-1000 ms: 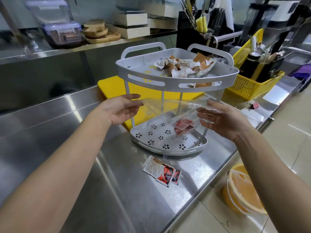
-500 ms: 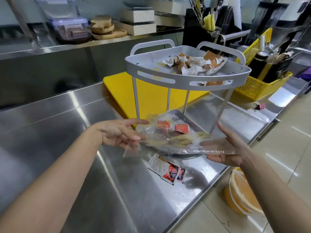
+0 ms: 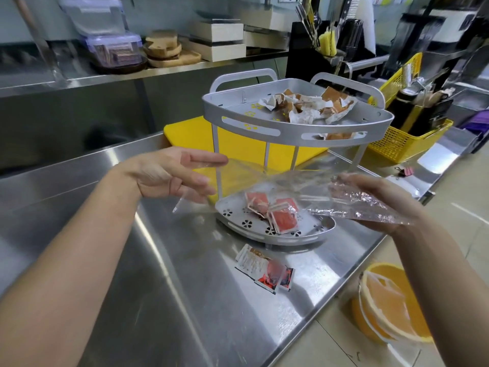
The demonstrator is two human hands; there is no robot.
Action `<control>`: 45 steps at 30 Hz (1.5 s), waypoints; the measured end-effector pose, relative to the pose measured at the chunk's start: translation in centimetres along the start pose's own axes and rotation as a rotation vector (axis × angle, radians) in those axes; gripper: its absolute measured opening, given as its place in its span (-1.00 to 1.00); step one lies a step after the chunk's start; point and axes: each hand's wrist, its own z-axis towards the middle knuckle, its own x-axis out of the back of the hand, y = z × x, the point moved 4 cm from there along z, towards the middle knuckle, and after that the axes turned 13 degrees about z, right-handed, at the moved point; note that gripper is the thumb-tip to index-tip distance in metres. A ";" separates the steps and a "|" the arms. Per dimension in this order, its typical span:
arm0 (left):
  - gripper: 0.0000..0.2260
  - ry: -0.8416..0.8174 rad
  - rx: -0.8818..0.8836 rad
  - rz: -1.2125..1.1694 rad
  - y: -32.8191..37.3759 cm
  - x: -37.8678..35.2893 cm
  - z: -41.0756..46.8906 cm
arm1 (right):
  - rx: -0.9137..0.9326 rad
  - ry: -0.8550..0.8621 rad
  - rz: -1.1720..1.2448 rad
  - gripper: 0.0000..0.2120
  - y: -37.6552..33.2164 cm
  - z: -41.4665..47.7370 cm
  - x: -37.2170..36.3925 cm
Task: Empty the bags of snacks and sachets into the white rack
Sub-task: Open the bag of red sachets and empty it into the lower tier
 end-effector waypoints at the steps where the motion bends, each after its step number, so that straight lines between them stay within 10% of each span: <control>1: -0.19 -0.005 0.014 0.003 -0.2 0.0 -0.3 | 0.009 -0.003 0.015 -0.82 0.0 -0.2 0.2; 7: -0.43 0.182 -0.066 -0.130 -3.3 0.8 -2.9 | 0.035 -0.207 0.112 -0.79 1.3 -3.7 -3.5; 16: -0.16 0.061 -0.066 -0.248 -9.6 3.0 -13.9 | -0.094 -0.388 -0.098 -0.50 8.1 -2.5 -11.8; 21: -0.19 0.524 0.035 -0.191 -11.2 3.5 -22.5 | -0.134 -0.369 -0.135 -0.87 12.0 0.8 -18.4; 29: -0.41 1.131 0.085 -0.086 -16.6 2.8 -36.7 | -0.081 -0.506 -0.387 -0.88 21.9 3.1 -29.5; 39: -0.66 1.633 0.616 -0.038 -28.1 -1.2 -45.2 | -0.221 -0.495 -0.545 -0.69 34.8 2.3 -35.3; 42: -0.55 1.537 0.875 0.026 -30.8 -2.3 -45.1 | -0.037 -0.589 -0.775 -0.35 37.3 2.3 -35.8; 45: -0.40 1.262 1.144 0.369 -32.2 -3.8 -44.3 | 0.202 -0.818 -1.286 -0.52 38.9 1.5 -35.6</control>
